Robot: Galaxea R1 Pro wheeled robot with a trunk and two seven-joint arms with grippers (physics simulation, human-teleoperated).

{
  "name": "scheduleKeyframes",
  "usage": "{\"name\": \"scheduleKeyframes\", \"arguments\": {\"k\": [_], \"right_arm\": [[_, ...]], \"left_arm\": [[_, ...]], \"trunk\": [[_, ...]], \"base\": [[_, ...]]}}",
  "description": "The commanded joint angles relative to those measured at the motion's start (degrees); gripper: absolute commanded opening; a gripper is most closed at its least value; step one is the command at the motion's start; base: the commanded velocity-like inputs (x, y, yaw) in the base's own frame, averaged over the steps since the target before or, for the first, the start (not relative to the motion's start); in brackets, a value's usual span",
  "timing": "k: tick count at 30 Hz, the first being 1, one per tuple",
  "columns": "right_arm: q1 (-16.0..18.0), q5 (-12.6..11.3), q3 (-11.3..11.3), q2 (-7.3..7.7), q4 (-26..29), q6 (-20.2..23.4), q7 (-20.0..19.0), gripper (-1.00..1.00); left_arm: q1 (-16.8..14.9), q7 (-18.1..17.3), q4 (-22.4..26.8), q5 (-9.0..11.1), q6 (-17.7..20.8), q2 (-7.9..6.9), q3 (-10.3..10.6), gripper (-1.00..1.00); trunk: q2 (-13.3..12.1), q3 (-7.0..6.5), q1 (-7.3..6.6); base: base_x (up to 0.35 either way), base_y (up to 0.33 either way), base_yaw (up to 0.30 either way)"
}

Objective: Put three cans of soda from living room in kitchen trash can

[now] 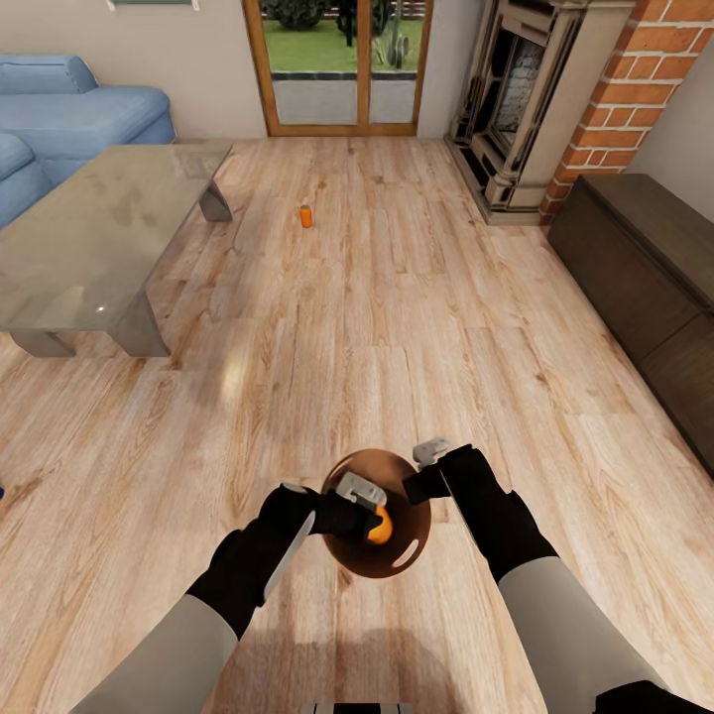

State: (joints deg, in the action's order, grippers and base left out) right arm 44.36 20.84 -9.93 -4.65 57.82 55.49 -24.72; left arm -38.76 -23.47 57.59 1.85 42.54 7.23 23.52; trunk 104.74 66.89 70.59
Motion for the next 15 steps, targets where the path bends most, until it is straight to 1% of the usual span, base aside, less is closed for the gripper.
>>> {"name": "scheduleKeyframes", "arguments": {"k": [1,2,3,10,15], "right_arm": [[0.0,-0.8,0.0,-0.01,0.0,0.1,-0.1,-1.0],[0.0,-0.8,0.0,-0.01,0.0,0.1,-0.1,-1.0],[0.0,-0.7,0.0,-0.01,0.0,0.1,-0.1,-1.0],[0.0,-0.7,0.0,-0.01,0.0,0.1,-0.1,-1.0],[0.0,-0.8,0.0,-0.01,0.0,0.1,-0.1,-1.0]], "left_arm": [[0.0,0.3,0.0,-0.6,-0.1,-0.02,0.3,-1.0],[0.0,0.4,0.0,-0.6,-0.1,-0.02,0.4,-1.0],[0.0,0.8,0.0,-0.6,-0.2,-0.02,0.5,1.0],[0.0,1.4,0.0,-0.5,-0.1,-0.07,0.6,1.0],[0.0,0.9,0.6,-0.2,0.0,-0.42,0.6,1.0]], "trunk": [[0.0,0.0,0.0],[0.0,0.0,0.0],[0.0,0.0,0.0],[0.0,0.0,0.0],[0.0,0.0,0.0]], "base": [[0.0,0.0,0.0],[0.0,0.0,0.0],[0.0,0.0,0.0],[0.0,0.0,0.0],[0.0,0.0,0.0]]}}
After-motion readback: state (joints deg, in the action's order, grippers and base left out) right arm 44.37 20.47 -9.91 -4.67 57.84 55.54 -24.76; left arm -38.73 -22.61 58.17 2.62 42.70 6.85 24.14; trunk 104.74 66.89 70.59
